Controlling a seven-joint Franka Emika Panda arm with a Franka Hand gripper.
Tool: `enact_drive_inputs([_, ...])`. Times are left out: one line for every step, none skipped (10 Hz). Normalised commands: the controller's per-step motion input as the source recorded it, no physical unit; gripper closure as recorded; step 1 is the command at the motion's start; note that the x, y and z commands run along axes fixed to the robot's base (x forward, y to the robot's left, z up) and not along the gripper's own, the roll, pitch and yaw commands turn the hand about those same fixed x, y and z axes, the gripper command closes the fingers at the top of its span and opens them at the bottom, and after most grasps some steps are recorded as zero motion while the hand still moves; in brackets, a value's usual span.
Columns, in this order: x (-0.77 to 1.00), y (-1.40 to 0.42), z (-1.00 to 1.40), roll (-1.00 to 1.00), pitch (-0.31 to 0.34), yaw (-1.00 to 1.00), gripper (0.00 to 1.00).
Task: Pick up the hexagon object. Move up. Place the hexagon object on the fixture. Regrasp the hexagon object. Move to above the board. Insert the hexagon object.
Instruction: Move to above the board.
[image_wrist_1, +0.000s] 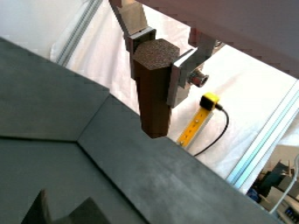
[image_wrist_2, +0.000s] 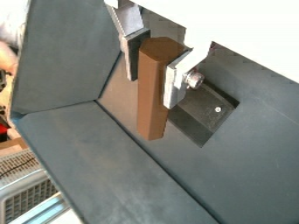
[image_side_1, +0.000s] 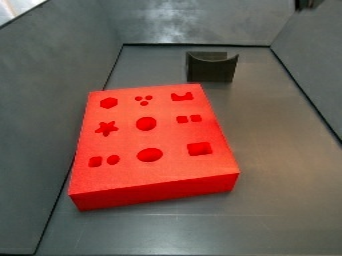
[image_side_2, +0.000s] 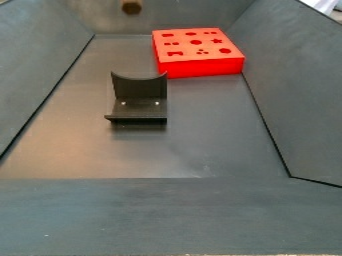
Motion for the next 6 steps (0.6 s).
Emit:
enact_drive_inputs([0.04,-0.09,0.89,-0.03,0.058,0.11,1.00])
enact_drive_inputs([0.04,-0.07,0.72,-0.03,0.057,0.10,1.00])
enact_drive_inputs([0.03,-0.05,0.55,-0.03,0.060,0.09,1.00])
enact_drive_inputs([0.02,-0.04,0.31,-0.03,0.066,0.08,1.00])
enact_drive_inputs([-0.64,-1.00,0.17,-1.00,-0.044,-0.05,1.00])
enact_drive_inputs([-0.64,-1.00,0.13,-1.00,-0.046,-0.05,1.00])
